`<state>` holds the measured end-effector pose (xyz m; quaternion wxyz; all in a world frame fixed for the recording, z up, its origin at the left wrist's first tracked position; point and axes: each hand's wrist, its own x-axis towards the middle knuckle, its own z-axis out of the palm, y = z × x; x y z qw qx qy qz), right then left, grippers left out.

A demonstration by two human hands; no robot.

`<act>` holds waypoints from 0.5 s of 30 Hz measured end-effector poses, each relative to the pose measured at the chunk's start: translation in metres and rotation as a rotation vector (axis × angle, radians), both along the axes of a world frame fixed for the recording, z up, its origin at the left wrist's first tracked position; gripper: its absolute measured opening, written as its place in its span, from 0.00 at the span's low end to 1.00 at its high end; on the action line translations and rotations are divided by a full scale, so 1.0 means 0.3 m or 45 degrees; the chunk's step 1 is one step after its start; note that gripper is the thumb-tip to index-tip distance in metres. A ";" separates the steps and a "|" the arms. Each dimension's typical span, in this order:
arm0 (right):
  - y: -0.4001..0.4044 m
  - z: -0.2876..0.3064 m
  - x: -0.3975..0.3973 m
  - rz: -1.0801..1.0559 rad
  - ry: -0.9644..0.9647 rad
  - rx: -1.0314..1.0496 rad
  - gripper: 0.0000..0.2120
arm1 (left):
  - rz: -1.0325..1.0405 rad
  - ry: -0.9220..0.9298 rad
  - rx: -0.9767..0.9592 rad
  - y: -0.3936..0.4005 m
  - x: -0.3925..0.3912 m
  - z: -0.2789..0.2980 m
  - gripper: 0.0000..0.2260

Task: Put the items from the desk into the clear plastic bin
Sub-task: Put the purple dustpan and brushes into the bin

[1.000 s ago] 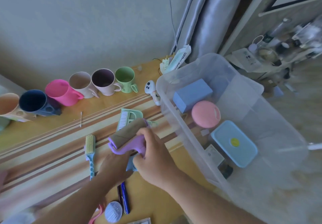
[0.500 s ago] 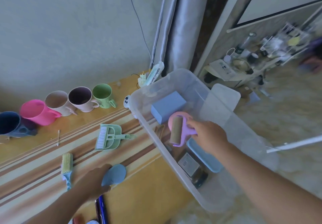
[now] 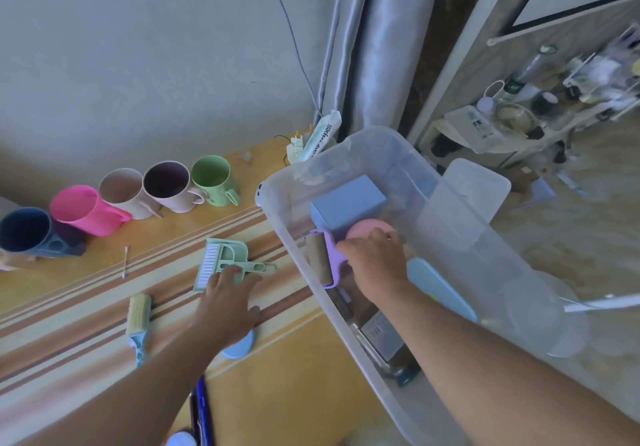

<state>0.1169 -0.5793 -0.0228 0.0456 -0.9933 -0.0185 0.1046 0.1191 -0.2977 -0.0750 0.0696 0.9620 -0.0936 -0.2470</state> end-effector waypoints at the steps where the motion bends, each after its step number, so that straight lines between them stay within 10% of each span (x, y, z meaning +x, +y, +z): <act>1: 0.009 0.000 0.020 0.023 -0.046 0.009 0.17 | -0.011 -0.005 0.001 -0.034 0.020 0.003 0.30; 9: 0.082 -0.048 0.196 0.162 -0.059 -0.044 0.24 | -0.216 0.021 0.203 -0.154 0.109 0.014 0.42; 15: 0.041 -0.078 0.139 0.148 -0.387 0.422 0.20 | -0.301 -0.074 0.233 -0.084 0.101 -0.059 0.23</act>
